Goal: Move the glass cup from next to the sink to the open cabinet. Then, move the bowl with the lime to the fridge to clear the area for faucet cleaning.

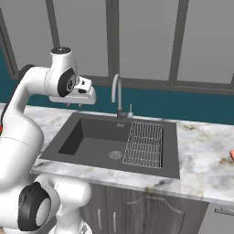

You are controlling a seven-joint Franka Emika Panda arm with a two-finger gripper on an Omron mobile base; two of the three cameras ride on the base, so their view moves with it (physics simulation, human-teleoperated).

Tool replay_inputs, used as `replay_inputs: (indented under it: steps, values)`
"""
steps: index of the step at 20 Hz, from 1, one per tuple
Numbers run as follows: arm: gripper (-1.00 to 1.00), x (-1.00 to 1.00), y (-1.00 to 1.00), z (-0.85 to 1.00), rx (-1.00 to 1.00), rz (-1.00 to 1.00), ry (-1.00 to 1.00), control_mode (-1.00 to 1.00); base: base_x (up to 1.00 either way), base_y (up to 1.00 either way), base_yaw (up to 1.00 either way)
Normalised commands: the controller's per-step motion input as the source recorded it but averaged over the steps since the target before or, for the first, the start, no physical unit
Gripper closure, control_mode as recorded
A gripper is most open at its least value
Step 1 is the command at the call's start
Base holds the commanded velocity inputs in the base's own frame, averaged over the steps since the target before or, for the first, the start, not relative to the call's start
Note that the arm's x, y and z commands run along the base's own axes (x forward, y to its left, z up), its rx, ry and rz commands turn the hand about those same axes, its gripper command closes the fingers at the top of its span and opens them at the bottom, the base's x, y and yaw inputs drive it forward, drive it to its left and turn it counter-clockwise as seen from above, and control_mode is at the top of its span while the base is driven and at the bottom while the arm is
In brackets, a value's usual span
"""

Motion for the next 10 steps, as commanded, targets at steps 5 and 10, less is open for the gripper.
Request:
replay_inputs:
  steps: [5,10]
  values:
    - [-1.0,-0.05,-0.01,-0.01,-0.01,0.0,0.01,-1.0,0.0,0.0,0.0]
    - [-1.0,-0.04,0.0,0.0,0.0,0.0,0.0,-1.0,0.0,0.0,0.0]
